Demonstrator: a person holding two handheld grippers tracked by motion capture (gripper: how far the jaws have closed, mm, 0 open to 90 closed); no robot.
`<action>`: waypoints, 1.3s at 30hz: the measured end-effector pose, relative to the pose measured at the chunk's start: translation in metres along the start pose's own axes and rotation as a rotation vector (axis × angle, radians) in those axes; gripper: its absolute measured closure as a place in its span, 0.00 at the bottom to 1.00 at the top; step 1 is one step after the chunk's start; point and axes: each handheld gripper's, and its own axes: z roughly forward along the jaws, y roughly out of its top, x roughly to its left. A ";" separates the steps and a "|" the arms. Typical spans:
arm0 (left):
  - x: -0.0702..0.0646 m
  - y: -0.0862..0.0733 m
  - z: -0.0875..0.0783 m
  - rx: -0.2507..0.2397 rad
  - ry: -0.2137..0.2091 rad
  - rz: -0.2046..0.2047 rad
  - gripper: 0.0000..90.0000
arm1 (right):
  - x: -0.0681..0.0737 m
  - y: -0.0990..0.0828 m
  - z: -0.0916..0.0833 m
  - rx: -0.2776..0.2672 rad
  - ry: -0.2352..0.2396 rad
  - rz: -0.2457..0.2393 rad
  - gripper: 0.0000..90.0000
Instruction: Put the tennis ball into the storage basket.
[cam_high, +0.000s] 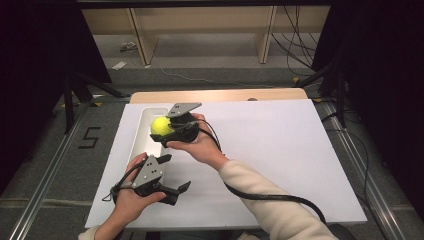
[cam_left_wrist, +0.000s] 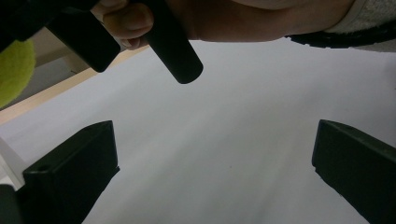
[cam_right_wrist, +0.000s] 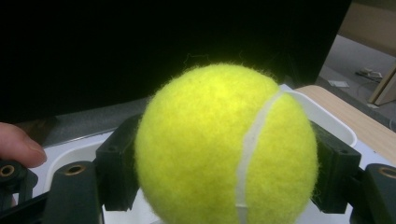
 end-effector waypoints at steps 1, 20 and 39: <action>0.000 0.000 0.000 0.000 0.000 0.000 0.00 | 0.000 0.000 0.000 0.001 0.001 -0.001 0.29; -0.001 0.000 0.000 0.001 -0.003 -0.003 0.00 | -0.004 0.005 0.008 0.014 0.008 0.003 0.29; -0.001 0.000 0.000 0.002 -0.004 -0.002 0.00 | -0.008 0.006 0.014 0.024 0.012 0.007 0.29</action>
